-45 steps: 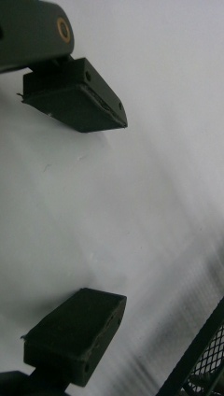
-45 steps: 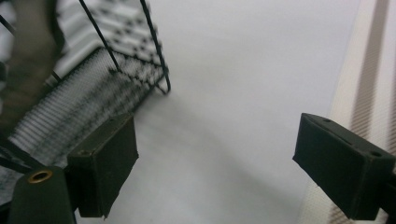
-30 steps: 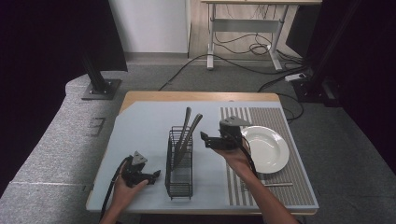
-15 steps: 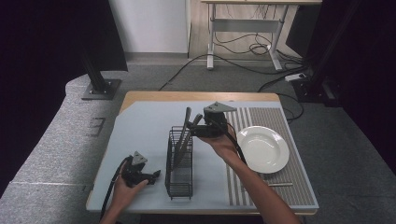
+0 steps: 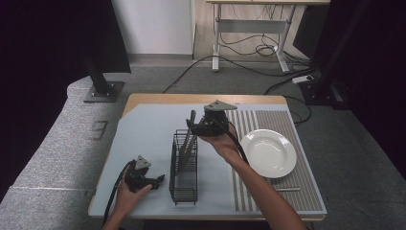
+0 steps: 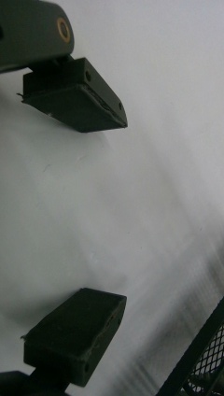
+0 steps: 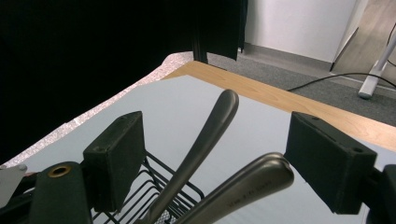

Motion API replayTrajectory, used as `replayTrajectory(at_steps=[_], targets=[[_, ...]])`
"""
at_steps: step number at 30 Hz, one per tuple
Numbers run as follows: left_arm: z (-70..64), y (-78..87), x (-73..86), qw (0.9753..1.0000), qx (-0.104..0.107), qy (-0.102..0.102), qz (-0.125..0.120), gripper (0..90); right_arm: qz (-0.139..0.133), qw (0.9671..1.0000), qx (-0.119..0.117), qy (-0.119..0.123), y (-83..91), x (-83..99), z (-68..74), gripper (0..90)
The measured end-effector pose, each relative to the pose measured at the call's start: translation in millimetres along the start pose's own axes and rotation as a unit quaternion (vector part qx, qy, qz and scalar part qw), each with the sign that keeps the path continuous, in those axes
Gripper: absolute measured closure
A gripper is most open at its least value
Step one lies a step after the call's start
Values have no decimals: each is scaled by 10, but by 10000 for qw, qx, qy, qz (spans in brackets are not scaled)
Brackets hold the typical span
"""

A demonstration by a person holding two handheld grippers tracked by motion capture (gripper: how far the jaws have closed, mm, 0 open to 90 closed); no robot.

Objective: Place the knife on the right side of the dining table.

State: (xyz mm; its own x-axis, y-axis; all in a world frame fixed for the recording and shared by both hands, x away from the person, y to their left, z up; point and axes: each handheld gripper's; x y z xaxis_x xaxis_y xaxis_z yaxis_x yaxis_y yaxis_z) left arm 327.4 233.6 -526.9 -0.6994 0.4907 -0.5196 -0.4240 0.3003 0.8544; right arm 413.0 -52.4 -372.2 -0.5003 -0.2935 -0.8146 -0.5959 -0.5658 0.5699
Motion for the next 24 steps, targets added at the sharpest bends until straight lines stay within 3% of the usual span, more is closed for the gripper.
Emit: replayTrajectory(at_steps=[6, 16, 24], targets=[[0, 0, 0, 10000, -1, 0, 0, 131, -23, 10000, -62, 65, -22, -61, 56, 201], [0, 0, 0, 10000, -1, -3, 2, 132, 181, 9997, -143, 110, -228, -47, 144, 247], [0, 1, 0, 10000, 1, -3, 4, 132, 303, 9992, -254, 46, -346, 31, 140, 386]])
Point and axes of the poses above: each handheld gripper's, and its own axes: y roughly backward along the jaws, x roughly out of its underside, z roughly to its left, and after that the axes turned 12 degrees about z, right-handed
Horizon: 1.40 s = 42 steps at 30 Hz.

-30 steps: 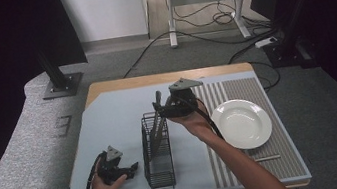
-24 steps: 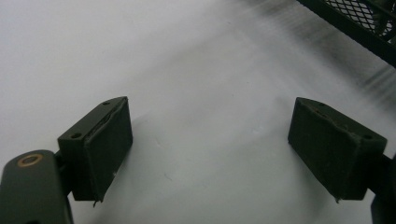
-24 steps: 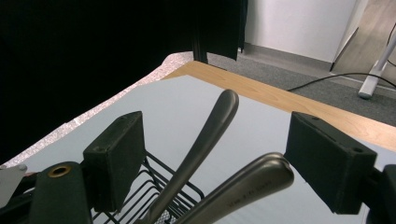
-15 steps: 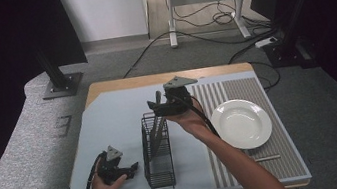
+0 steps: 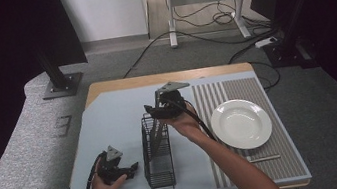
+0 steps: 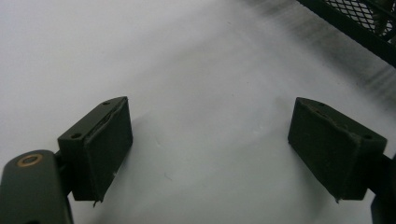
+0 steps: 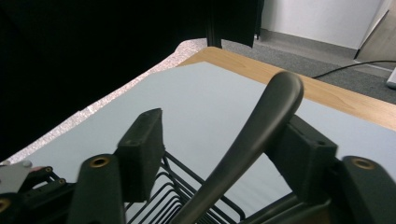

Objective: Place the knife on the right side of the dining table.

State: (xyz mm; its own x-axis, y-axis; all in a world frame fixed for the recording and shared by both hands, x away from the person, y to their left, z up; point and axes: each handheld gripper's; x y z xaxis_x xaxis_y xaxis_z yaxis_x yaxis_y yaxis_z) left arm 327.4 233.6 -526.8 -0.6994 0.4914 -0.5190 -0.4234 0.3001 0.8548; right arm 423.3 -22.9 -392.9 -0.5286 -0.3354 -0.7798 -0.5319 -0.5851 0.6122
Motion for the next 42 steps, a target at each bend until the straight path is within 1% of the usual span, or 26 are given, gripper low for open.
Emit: replayTrajectory(at_steps=[3, 5, 6, 7, 11, 12, 13, 15, 17, 18, 19, 20, 22, 23, 24, 25, 28, 29, 30, 32, 33, 34, 35, 36, 37, 42], targets=[[0, 0, 0, 10000, 0, 0, 0, 131, -6, 10000, 41, 34, -16, 17, 23, 423], [0, -1, 0, 10000, 0, 1, -5, 132, 51, 10000, -38, 66, -34, 34, 28, 475], [0, -1, 0, 10000, -1, 1, -6, 132, 74, 9999, -60, 92, -53, 57, 34, 520], [0, -1, 0, 10000, -1, 1, -6, 132, 74, 9999, -60, 92, -53, 57, 34, 520], [0, -1, 0, 10000, -2, 2, -5, 132, 139, 9997, -190, 26, -90, 93, 25, 604], [0, -1, 0, 10000, -1, 1, -6, 132, 196, 9995, -246, 50, -124, 117, 30, 647], [0, -1, 0, 10000, -1, 1, -6, 132, 196, 9995, -246, 50, -124, 117, 30, 647], [0, -1, 1, 10000, -2, 0, -7, 131, 189, 9993, -297, 87, -141, 139, 31, 670], [0, -1, 0, 10000, -1, 1, -6, 132, 118, 9992, -367, 47, -136, 149, 21, 708], [0, -1, 0, 10000, -3, 1, -7, 132, 63, 9989, -473, -12, -118, 151, 5, 734], [0, -1, 0, 10000, -3, 1, -7, 132, 63, 9989, -473, -12, -118, 151, 5, 734], [0, -1, 0, 10000, 1, 1, -6, 132, 16, 9984, -550, -88, -107, 160, -2, 746], [0, -2, 0, 10000, -2, 3, -8, 131, -5, 9981, -608, -98, -98, 164, -6, 752], [0, -2, 0, 10000, -1, 3, -7, 132, -54, 9976, -675, -137, -89, 169, -7, 761], [0, -1, 0, 10000, 1, 1, -5, 131, -143, 9963, -822, -205, -62, 179, 1, 776], [0, -2, 0, 10000, 1, 2, -7, 131, -143, 9963, -822, -205, -62, 179, 1, 776], [0, -2, 1, 10000, -3, 2, -9, 131, -301, 9944, -984, -222, -10, 190, 23, 799], [-1, -2, 0, 10000, -4, 1, -10, 131, -368, 9935, -1049, -244, 13, 191, 23, 812], [0, -1, 0, 10000, -4, 0, -5, 131, -473, 9912, -1195, -319, 65, 182, 21, 835], [0, -1, 0, 10000, -2, 1, -3, 131, -547, 9906, -1217, -314, 95, 175, 25, 837], [0, 0, 0, 10000, -2, -1, -3, 132, -624, 9918, -1093, -208, 127, 169, 41, 837], [0, -1, 0, 10000, -3, 0, -3, 132, -759, 9921, -997, -100, 188, 161, 48, 837], [0, -1, 0, 10000, -3, 1, -4, 132, -759, 9921, -997, -100, 188, 161, 48, 837], [0, -1, 0, 10000, -2, 0, -3, 131, -858, 9907, -1043, -152, 249, 155, 36, 837], [0, -1, 0, 10000, -2, 1, -4, 131, -858, 9907, -1043, -152, 249, 155, 36, 837], [0, 0, 0, 10000, -1, -1, -3, 131, -1161, 9878, -1022, -173, 430, 141, -17, 838]])
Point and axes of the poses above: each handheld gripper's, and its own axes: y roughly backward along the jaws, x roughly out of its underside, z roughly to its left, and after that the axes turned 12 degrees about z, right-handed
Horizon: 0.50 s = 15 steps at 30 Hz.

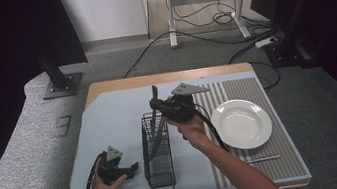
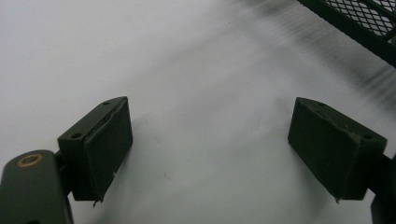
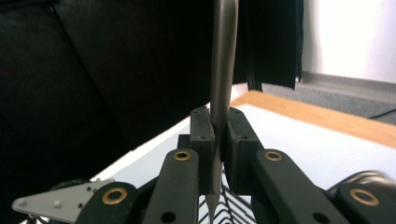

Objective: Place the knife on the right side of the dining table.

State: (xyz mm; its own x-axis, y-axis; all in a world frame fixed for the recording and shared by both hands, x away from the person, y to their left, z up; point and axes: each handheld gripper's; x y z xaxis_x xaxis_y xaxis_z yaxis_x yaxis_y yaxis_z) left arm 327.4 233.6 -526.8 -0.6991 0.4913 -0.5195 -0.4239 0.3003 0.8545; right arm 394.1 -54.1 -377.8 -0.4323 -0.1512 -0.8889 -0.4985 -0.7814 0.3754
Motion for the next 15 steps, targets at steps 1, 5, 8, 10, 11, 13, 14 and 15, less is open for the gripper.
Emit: replayTrajectory(at_steps=[1, 5, 8, 10, 11, 13, 14, 15], targets=[[0, 0, 0, 10000, -3, 1, -2, 131, -47, 10000, 5, -1, 44, -14, -8, 838], [0, -1, 0, 10000, -1, 2, -8, 131, -329, 9994, -16, -68, 250, -75, -20, 837], [0, -2, 0, 10000, -5, 2, -9, 131, -554, 9984, -23, -67, 415, -117, -22, 837], [0, -2, 0, 10000, -4, -2, -10, 132, -683, 9976, -26, -61, 521, -144, -31, 838], [0, -2, 0, 10000, -6, -3, -9, 131, -731, 9973, 5, -65, 573, -157, -39, 837], [1, -1, 0, 10000, -3, -4, -7, 132, -805, 9967, 57, -87, 676, -182, -63, 837], [1, -1, 0, 10000, -4, -4, -8, 131, -848, 9963, 80, -108, 725, -190, -79, 838], [0, -1, 0, 10000, -4, -3, -8, 131, -874, 9960, 107, -120, 773, -194, -97, 837]])
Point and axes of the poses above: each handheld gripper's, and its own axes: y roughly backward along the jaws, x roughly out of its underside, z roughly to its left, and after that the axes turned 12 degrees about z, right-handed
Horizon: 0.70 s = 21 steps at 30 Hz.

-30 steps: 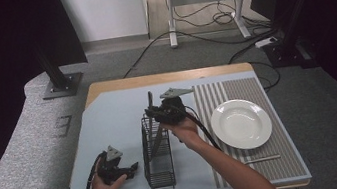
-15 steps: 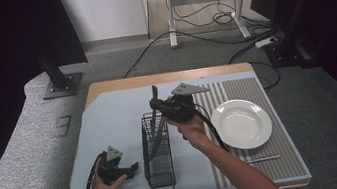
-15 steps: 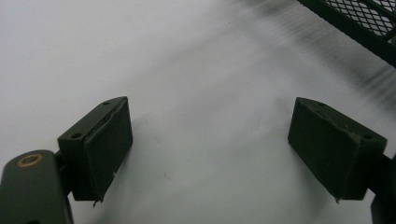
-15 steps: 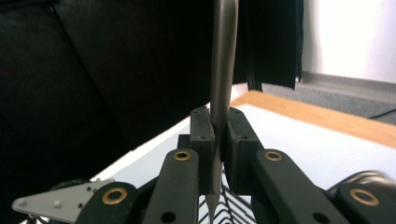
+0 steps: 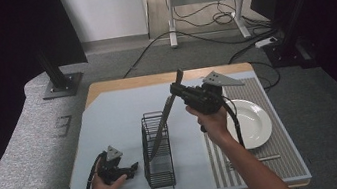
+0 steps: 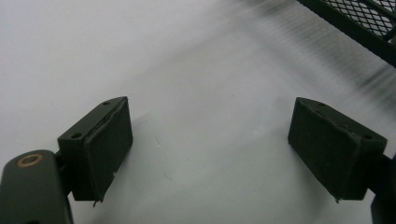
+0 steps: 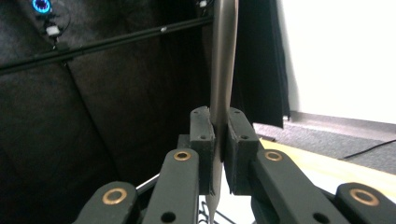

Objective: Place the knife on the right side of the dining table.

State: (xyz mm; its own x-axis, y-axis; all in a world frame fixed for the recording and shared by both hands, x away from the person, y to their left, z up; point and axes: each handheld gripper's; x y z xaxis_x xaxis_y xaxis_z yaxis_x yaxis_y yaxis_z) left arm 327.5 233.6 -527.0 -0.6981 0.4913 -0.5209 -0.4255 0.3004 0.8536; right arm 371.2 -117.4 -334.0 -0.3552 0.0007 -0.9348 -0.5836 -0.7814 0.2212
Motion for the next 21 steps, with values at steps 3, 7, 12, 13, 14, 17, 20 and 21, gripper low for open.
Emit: replayTrajectory(at_steps=[3, 7, 12, 13, 14, 17, 20, 21], targets=[[0, 0, 0, 10000, 0, 1, -1, 132, -65, 9999, 94, -32, 99, -12, -65, 838], [-1, -1, 0, 10000, 2, 7, -2, 132, 15, 9996, 273, -89, 184, 16, -177, 837], [-1, 0, 0, 10000, 0, 9, 1, 132, 85, 9981, 593, -129, 224, 87, -324, 837], [-1, 0, 0, 10000, 3, 6, 1, 131, 96, 9978, 633, -160, 216, 105, -357, 837], [-1, 0, 0, 10000, -1, 6, 0, 132, 145, 9975, 671, -188, 213, 123, -391, 837], [0, 0, 0, 10000, 4, 4, 3, 132, 226, 9964, 772, -265, 176, 179, -482, 837], [-1, 0, 0, 10000, 3, 5, -1, 131, 309, 9953, 853, -331, 136, 232, -564, 837], [0, 0, 0, 10000, 4, 6, -1, 131, 345, 9948, 892, -346, 124, 246, -591, 837]])
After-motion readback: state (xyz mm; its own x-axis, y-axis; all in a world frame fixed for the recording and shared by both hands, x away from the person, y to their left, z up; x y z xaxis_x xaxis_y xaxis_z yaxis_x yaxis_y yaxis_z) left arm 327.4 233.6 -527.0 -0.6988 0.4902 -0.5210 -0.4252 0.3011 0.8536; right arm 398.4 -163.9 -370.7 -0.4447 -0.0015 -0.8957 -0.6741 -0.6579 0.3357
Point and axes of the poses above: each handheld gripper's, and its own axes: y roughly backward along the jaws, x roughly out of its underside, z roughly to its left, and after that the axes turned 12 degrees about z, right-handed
